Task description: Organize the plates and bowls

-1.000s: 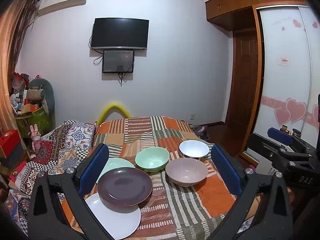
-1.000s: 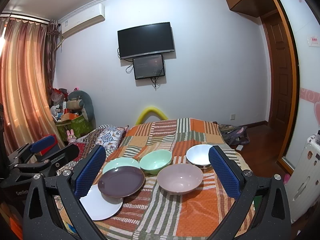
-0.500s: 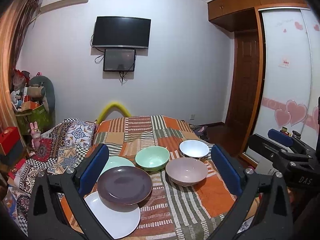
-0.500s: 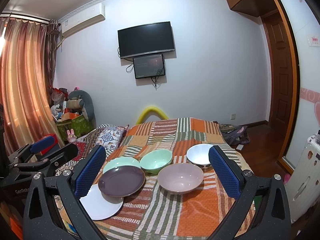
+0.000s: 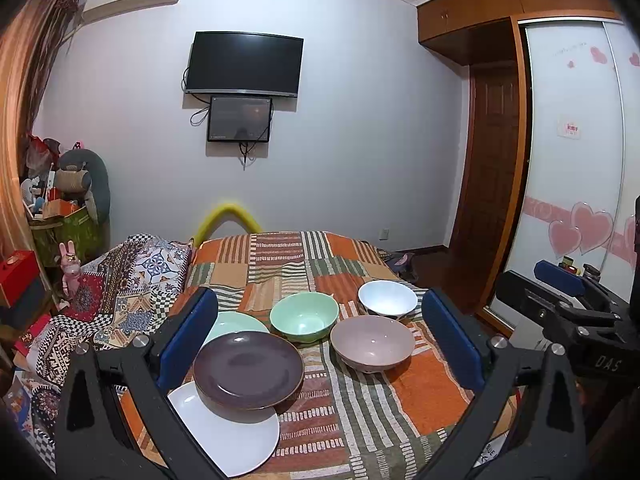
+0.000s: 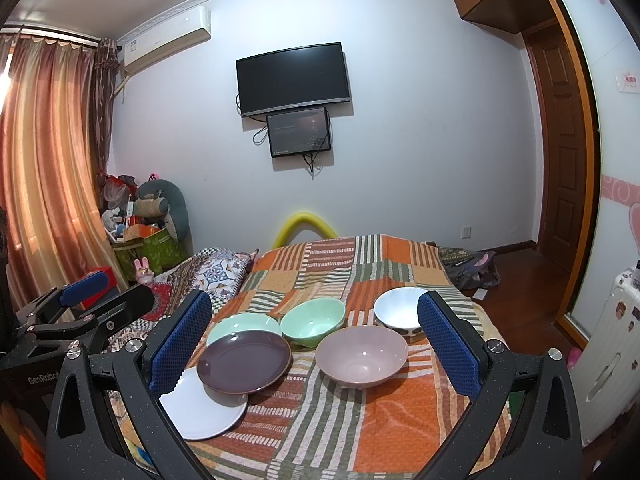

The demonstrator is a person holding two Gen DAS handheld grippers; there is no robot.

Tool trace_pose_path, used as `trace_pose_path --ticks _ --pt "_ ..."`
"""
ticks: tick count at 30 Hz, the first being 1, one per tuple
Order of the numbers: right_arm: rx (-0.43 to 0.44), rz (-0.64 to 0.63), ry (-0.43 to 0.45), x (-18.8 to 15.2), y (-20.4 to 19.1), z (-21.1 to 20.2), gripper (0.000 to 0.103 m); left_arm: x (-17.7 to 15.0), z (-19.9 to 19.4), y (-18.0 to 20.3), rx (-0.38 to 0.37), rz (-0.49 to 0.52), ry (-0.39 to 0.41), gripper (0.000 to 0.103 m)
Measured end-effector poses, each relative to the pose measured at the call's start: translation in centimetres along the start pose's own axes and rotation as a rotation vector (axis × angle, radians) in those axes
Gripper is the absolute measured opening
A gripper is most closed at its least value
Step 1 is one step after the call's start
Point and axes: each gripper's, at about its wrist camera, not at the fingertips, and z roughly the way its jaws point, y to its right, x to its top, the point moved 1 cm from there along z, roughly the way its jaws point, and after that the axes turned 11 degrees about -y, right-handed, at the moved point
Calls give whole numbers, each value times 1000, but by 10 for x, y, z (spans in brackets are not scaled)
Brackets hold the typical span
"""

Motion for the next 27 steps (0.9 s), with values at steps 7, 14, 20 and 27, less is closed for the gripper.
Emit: trace_pose_path --ticks 7,14,20,27 --pt "1 1 -1 -1 -1 0 102 1 1 -1 -3 -4 -4 103" --pt "1 2 -1 0 0 0 103 0 2 -1 -5 -4 -6 103" --pt "1 2 -4 0 -2 1 103 -1 5 -2 -8 -7 -13 103" --pt "4 8 -27 -1 -1 10 103 -2 16 -9 -8 -16 -39 103"
